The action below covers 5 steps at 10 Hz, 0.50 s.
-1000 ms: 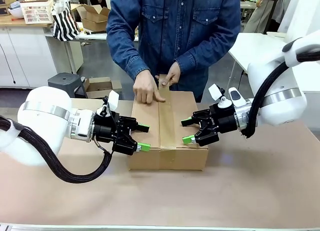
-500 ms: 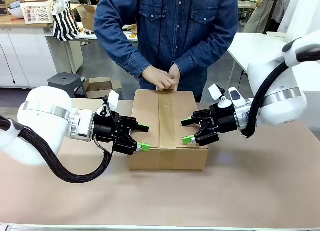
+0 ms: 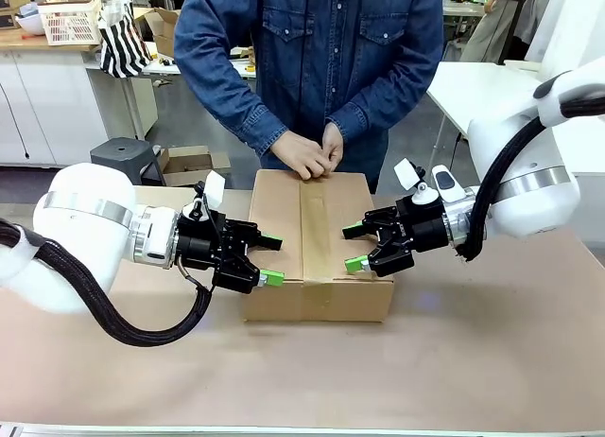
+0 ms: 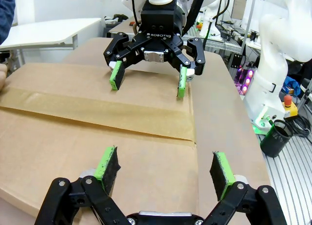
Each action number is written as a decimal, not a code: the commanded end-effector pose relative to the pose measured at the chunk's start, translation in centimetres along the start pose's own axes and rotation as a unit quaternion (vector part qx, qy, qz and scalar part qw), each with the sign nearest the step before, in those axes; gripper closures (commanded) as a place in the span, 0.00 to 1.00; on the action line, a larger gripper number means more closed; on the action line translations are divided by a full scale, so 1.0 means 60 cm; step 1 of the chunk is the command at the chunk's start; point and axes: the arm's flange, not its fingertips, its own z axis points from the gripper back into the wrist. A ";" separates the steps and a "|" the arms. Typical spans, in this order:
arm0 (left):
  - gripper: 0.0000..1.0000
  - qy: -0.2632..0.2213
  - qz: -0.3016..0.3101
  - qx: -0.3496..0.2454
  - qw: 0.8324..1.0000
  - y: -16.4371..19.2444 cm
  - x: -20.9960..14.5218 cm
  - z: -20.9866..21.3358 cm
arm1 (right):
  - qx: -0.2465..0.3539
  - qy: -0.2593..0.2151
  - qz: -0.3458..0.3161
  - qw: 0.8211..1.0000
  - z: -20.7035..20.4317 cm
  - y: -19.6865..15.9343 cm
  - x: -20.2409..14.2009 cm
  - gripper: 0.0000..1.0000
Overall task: Pack the gift set into the box.
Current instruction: Press and hold the closed box until the human finishes sealing it.
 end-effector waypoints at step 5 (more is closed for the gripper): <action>0.00 0.004 -0.006 0.000 1.000 -0.005 -0.004 0.000 | 0.000 0.003 0.000 1.000 -0.001 0.002 -0.004 0.00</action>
